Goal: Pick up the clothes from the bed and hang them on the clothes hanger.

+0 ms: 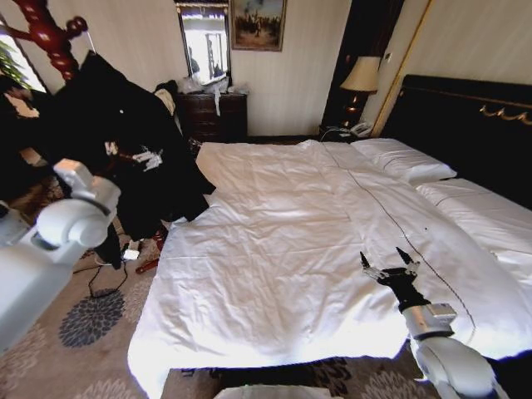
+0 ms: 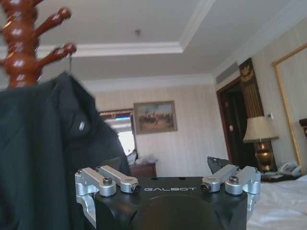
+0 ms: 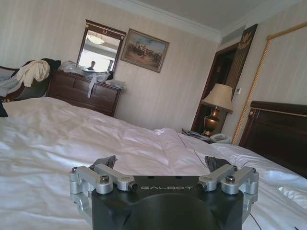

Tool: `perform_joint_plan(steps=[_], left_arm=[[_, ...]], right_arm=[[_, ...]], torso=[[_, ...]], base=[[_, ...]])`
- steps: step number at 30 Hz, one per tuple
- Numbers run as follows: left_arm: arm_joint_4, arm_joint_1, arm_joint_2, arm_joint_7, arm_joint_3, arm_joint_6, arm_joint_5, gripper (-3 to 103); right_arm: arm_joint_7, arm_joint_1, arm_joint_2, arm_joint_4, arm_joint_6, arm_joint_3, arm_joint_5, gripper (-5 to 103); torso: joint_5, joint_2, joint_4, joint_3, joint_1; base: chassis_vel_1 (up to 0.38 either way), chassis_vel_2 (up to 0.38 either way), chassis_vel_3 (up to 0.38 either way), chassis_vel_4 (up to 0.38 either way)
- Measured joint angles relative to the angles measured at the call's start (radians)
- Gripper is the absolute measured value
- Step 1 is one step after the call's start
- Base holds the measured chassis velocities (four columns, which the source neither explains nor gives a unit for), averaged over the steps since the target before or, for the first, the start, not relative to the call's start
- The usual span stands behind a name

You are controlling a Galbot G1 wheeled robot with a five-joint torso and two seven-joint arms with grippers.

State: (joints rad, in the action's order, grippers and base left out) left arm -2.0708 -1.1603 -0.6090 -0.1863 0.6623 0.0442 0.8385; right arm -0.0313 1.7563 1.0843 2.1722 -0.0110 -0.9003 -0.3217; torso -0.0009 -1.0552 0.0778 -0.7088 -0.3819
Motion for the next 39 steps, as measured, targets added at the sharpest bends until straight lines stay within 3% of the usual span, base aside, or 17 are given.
perform_joint_plan(steps=[1, 4, 5, 9, 11, 14, 15, 19, 28, 34, 39], left_arm=[[0.0, 0.0, 0.0, 0.0, 0.0, 0.0, 0.0, 100], [-0.06, -0.22, -0.118, 0.037, 0.098, -0.051, -0.104, 100], [-0.06, -0.22, -0.118, 0.037, 0.098, -0.051, -0.104, 100], [-0.134, -0.428, -0.293, 0.095, 0.164, -0.133, -0.24, 100], [-0.147, -0.451, -0.32, 0.098, 0.167, -0.143, -0.257, 100], [-0.21, -0.561, -0.435, 0.125, 0.162, -0.192, -0.349, 100], [-0.21, -0.561, -0.435, 0.125, 0.162, -0.192, -0.349, 100], [-0.247, -0.678, -0.569, 0.173, 0.128, -0.262, -0.518, 100], [-0.236, -0.76, -0.674, 0.194, 0.08, -0.337, -0.633, 100], [-0.235, -0.77, -0.73, 0.188, 0.079, -0.34, -0.618, 100], [-0.235, -0.772, -0.734, 0.183, 0.079, -0.338, -0.613, 100]], right_arm=[[0.0, 0.0, 0.0, 0.0, 0.0, 0.0, 0.0, 100], [0.0, 0.0, 0.0, 0.0, 0.0, 0.0, 0.0, 100], [0.0, 0.0, 0.0, 0.0, 0.0, 0.0, 0.0, 100], [0.0, 0.0, 0.0, 0.0, 0.0, 0.0, 0.0, 100], [0.0, 0.0, 0.0, 0.0, 0.0, 0.0, 0.0, 100], [0.0, 0.0, 0.0, 0.0, 0.0, 0.0, 0.0, 100], [0.0, 0.0, 0.0, 0.0, 0.0, 0.0, 0.0, 100], [0.0, 0.0, 0.0, 0.0, 0.0, 0.0, 0.0, 100], [0.0, 0.0, 0.0, 0.0, 0.0, 0.0, 0.0, 100], [0.0, 0.0, 0.0, 0.0, 0.0, 0.0, 0.0, 100], [0.0, 0.0, 0.0, 0.0, 0.0, 0.0, 0.0, 100]], torso=[[0.0, 0.0, 0.0, 0.0, 0.0], [0.0011, 0.0, -0.0001, 0.0, 0.0], [0.0011, 0.0, -0.0001, 0.0, 0.0], [0.0009, 0.0, 0.0, 0.0, 0.0], [0.0013, 0.0, 0.0003, 0.0, 0.0], [0.0012, 0.0, 0.0002, 0.0, 0.0], [0.0012, 0.0, 0.0002, 0.0, 0.0], [0.0013, 0.0, 0.0004, 0.0, 0.0], [0.0012, 0.0, 0.0004, 0.0, 0.0], [0.0009, 0.0, 0.0002, 0.0, 0.0], [0.0009, 0.0, 0.0003, 0.0, 0.0]], base=[[0.0, 0.0, 0.0, 0.0], [0.0, 0.0, 0.0, 0.0], [0.0, 0.0, 0.0, 0.0], [0.0, 0.0, 0.0, 0.0], [0.0, 0.0, 0.0, 0.0], [0.0, 0.0, 0.0, 0.0], [0.0, 0.0, 0.0, 0.0], [0.0, 0.0, 0.0, 0.0], [0.0, 0.0, 0.0, 0.0], [0.0, 0.0, 0.0, 0.0], [0.0, 0.0, 0.0, 0.0]])
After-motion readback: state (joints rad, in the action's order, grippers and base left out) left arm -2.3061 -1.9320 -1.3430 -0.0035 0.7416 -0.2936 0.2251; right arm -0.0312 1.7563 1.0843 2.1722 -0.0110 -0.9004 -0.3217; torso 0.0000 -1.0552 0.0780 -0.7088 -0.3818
